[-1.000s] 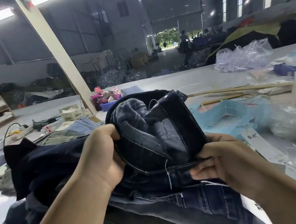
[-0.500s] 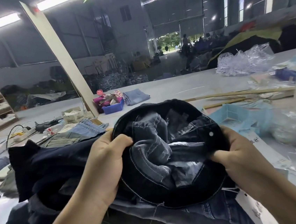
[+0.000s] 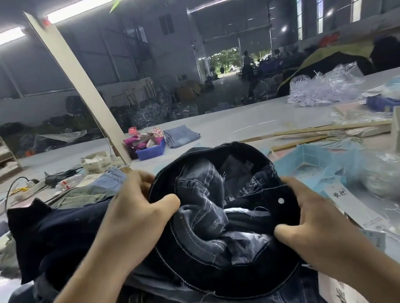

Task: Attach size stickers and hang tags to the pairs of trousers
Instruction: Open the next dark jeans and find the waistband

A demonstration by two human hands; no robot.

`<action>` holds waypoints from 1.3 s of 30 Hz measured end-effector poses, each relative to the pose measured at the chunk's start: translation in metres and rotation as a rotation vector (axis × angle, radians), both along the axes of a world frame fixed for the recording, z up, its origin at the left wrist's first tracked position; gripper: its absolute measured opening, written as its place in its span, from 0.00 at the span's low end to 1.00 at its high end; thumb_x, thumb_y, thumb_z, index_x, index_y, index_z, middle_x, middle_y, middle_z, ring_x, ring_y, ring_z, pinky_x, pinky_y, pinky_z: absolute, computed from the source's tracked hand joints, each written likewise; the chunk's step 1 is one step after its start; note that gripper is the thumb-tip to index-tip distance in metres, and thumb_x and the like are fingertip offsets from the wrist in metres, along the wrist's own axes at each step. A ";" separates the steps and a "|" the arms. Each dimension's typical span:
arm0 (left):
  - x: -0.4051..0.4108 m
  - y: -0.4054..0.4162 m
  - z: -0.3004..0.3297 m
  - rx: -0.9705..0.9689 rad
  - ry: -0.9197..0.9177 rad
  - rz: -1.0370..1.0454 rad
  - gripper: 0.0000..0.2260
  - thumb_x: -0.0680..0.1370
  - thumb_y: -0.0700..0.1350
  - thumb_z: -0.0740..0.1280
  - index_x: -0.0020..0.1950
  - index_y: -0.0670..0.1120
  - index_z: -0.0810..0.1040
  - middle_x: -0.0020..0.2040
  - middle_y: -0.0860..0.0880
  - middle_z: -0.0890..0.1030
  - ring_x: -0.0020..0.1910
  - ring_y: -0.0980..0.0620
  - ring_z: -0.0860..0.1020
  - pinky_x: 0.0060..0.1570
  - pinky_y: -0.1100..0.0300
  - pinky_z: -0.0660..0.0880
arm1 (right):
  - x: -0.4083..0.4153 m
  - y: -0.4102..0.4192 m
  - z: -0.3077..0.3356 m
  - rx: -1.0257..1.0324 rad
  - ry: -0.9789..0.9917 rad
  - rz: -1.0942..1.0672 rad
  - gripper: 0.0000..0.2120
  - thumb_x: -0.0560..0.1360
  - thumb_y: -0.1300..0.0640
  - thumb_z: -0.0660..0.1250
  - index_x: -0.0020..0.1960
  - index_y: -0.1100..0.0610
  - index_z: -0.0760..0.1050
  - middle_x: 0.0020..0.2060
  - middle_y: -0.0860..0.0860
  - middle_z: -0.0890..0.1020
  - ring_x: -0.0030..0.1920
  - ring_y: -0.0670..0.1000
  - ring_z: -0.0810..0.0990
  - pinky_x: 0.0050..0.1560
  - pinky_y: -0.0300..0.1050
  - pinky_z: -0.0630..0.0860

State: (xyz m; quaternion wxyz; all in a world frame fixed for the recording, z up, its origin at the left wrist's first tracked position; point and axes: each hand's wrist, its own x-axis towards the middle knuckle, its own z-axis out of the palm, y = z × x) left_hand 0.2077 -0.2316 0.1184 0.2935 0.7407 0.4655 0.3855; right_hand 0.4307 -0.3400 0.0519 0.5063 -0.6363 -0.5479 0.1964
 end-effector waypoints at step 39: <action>0.131 0.126 -0.011 -0.246 0.189 -0.863 0.03 0.71 0.47 0.70 0.39 0.52 0.83 0.41 0.49 0.82 0.41 0.54 0.78 0.48 0.59 0.73 | 0.038 0.099 0.033 -0.239 0.396 0.010 0.08 0.71 0.67 0.69 0.48 0.58 0.81 0.38 0.56 0.86 0.35 0.51 0.84 0.35 0.39 0.80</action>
